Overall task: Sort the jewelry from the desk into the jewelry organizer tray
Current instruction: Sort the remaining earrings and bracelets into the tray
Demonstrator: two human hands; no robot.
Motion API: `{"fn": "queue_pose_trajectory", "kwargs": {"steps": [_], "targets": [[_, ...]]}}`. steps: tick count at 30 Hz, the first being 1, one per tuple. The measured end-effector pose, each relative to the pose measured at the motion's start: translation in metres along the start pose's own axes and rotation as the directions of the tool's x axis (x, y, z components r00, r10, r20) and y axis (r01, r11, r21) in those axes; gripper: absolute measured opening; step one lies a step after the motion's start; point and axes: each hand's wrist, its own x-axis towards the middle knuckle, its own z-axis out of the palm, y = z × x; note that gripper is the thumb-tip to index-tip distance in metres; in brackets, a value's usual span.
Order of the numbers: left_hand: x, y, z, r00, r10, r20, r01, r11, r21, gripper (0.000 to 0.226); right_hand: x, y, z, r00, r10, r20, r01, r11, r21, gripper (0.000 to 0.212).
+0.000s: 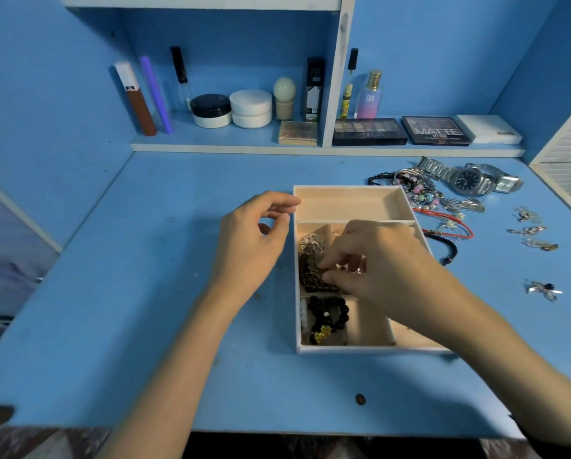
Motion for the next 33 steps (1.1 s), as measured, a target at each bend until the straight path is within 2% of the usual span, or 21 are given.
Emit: {"fn": "queue_pose_trajectory", "kwargs": {"steps": [5, 12, 14, 19, 26, 33], "targets": [[0.0, 0.0, -0.001, 1.0, -0.005, 0.011, 0.005, 1.0, 0.001, 0.026, 0.006, -0.004, 0.011, 0.996, -0.044, 0.08, 0.052, 0.994, -0.098, 0.011], [-0.001, 0.001, -0.002, 1.0, 0.0, 0.03, -0.001, 1.0, 0.008, 0.026, 0.009, 0.0, 0.003, 0.991, -0.042, 0.13, 0.049, 0.998, -0.048, 0.016], [-0.001, 0.001, -0.001, 1.0, -0.002, 0.031, 0.002, 1.0, 0.006, 0.026, 0.005, 0.003, -0.005, 0.994, 0.004, 0.113, -0.004, 1.0, 0.0, 0.021], [-0.002, 0.001, -0.001, 0.999, -0.001, 0.04, 0.001, 1.0, 0.004, 0.026, -0.003, 0.01, -0.015, 0.971, 0.114, 0.209, -0.124, 0.992, 0.037, 0.027], [-0.002, 0.002, -0.002, 0.999, -0.004, 0.037, 0.003, 1.0, 0.014, 0.024, 0.007, 0.007, 0.001, 0.991, 0.132, 0.037, -0.136, 0.977, 0.164, 0.022], [-0.002, 0.002, -0.001, 0.999, 0.002, 0.038, -0.003, 1.0, 0.019, 0.024, 0.015, 0.004, 0.012, 0.998, 0.037, 0.044, -0.04, 0.998, 0.055, 0.017]]}}
